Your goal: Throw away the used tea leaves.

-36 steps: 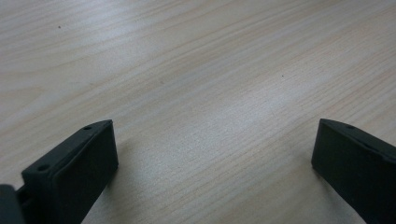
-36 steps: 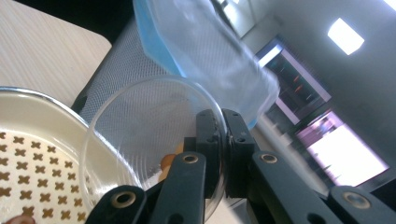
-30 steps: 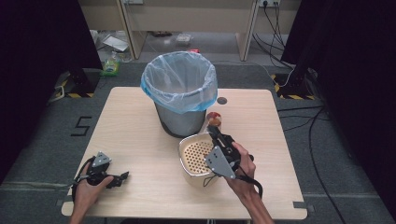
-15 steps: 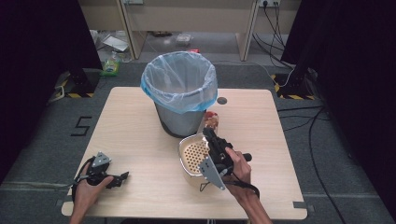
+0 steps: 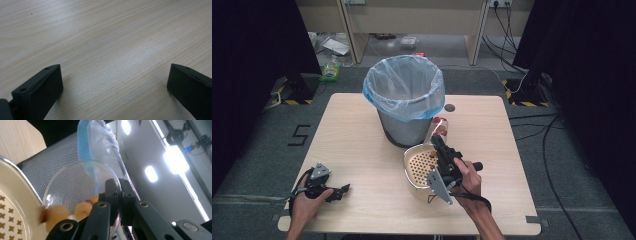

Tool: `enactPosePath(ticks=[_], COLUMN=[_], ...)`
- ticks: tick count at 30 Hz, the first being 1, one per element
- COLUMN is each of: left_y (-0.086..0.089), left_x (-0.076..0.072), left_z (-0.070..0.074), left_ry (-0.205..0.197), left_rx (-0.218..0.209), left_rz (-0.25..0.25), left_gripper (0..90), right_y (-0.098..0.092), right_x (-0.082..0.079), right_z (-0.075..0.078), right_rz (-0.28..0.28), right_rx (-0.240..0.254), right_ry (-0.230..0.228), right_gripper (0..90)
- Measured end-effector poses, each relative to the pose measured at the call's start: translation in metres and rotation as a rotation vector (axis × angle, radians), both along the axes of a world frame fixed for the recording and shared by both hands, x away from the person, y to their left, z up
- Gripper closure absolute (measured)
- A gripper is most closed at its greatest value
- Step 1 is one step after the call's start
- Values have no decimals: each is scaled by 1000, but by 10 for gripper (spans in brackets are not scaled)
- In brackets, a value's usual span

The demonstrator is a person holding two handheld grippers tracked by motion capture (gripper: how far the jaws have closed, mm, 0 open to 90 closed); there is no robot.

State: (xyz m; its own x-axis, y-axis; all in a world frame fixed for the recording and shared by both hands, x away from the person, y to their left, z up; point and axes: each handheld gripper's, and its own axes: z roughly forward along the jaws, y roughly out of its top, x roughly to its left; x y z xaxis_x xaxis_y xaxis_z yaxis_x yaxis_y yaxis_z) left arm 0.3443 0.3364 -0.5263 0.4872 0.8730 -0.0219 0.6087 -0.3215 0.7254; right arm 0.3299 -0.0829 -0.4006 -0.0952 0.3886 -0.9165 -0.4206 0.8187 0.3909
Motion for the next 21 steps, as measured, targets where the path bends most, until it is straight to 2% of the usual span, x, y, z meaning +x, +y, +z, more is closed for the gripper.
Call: enactPosePath(ticks=[1,4,6,9,10,11,12,13,14,15,19,21], left_y=[0,0,0,0,0,0,0,0,0,0,0,0], left_x=[0,0,0,0,0,0,0,0,0,0,0,0], left_z=[0,0,0,0,0,0,0,0,0,0,0,0], left_ry=[0,0,0,0,0,0,0,0,0,-1,0,0], left_rx=[0,0,0,0,0,0,0,0,0,-2,0,-2], left_rz=[0,0,0,0,0,0,0,0,0,1,0,1], left_gripper=[0,0,0,0,0,0,0,0,0,0,0,0], right_y=[2,1,1,-1,0,0,1,1,1,2,3,3], right_x=[-3,-1,-4,-3,-6,-7,-6,-6,-5,-6,-8,-8], right_z=[-4,-5,-6,-8,-8,-6,-11,-11,-14,-14,-12,-12], right_rz=[16,2,10,1,9,21,-15,-15,-3,5,3,4], right_rx=[-21,-25,-50,-49,-34,-84,-71,-71,-105,-118,-89,-119], right_ry=[-36,-36,-63,-57,-71,-130,-86,-86,-95,-102,-115,-157], right_gripper=[874,874,873,873,874,875,874,874,874,874,875,875])
